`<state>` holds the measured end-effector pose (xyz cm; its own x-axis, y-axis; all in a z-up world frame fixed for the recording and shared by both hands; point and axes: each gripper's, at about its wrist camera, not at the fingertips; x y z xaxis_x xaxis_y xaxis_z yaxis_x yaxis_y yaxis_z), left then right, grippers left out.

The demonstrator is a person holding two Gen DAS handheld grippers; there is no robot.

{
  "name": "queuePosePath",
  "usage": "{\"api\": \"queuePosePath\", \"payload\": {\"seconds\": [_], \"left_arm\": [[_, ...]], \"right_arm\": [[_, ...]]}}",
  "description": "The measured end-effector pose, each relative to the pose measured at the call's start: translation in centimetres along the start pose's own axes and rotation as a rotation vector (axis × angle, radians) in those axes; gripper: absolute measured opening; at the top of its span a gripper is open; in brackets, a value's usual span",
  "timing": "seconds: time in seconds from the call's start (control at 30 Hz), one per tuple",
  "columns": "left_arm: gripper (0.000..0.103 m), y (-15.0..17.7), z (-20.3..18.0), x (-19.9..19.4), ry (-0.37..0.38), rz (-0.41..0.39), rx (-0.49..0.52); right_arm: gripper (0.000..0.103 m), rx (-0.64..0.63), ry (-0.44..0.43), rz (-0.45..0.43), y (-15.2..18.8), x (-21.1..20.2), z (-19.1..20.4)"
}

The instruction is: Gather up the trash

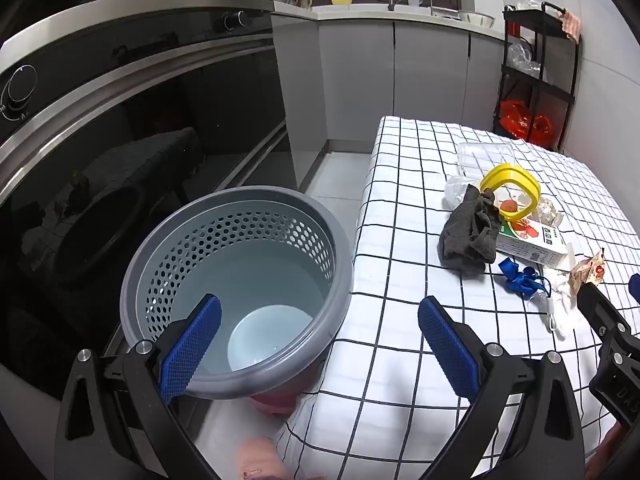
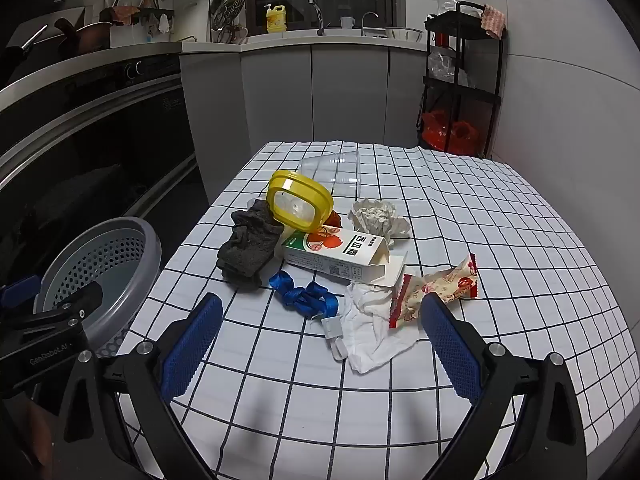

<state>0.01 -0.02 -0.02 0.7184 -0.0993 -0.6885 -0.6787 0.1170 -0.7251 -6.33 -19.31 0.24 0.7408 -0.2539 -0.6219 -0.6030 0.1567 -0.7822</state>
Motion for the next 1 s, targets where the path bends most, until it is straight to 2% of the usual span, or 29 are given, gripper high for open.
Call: {"api": "queuePosePath", "payload": {"seconds": [1.0], "left_arm": [[0.096,-0.03,-0.13,-0.14,-0.003,-0.005,0.002]], "right_arm": [[0.095,-0.002,0.001,-0.002,0.0,-0.11,-0.07]]}}
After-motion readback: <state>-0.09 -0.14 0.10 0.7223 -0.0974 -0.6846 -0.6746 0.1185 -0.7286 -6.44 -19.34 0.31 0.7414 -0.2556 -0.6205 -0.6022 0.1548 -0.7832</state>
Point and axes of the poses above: each gripper's, at about its wrist camera, not at the fingertips, and x roughly the way its jaws point, z to its left, y to its underside, and after that the axes turned 6 degrees about y, right-handed
